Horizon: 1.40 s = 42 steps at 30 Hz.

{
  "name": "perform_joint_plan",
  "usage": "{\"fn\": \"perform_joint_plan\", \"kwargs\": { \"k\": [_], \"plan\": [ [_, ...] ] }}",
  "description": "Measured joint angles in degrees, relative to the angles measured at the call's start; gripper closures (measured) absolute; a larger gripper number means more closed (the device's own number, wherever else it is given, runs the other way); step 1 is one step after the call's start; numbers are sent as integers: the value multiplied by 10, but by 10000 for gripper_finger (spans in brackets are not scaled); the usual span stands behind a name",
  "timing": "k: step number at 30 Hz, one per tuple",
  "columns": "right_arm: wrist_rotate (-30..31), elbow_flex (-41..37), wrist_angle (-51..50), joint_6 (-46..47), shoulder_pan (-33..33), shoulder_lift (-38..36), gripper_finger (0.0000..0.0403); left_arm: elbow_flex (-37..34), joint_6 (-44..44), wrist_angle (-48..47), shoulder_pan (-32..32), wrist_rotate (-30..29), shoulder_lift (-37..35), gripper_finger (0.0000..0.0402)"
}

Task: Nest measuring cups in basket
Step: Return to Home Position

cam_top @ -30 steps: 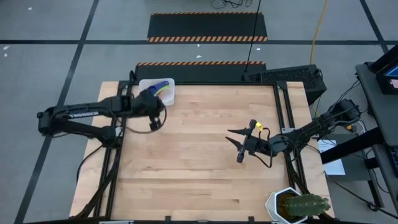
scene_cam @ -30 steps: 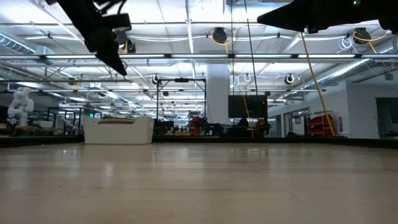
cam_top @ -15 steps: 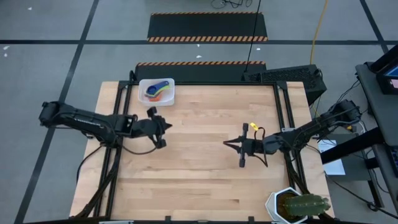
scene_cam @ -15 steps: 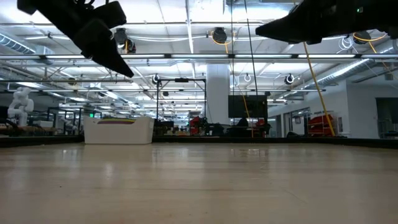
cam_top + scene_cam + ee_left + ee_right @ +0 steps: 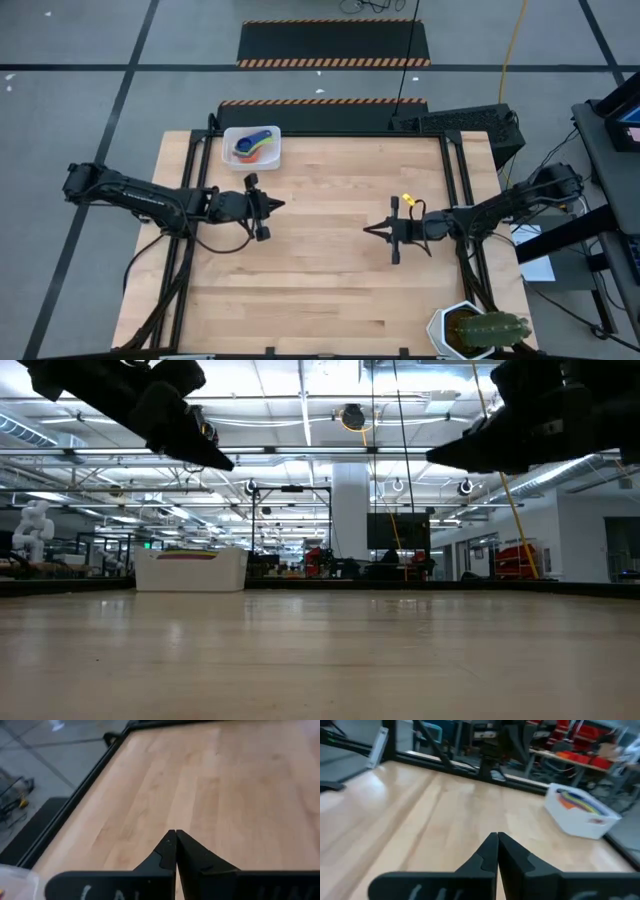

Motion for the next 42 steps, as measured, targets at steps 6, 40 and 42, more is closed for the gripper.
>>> {"fn": "perform_joint_plan", "kwargs": {
  "k": [6, 40, 42],
  "plan": [
    [-27, -39, 16, 28, -22, -6, 402, 0, 16, 17, 0, 26, 0, 384],
    [-102, -146, -176, 20, -39, -455, 403, -121, 26, 264, -2, 40, -1, 397],
    [-102, -146, -183, 13, -39, -482, 403, -121, 31, 264, -2, 40, -1, 392]
  ]
}}
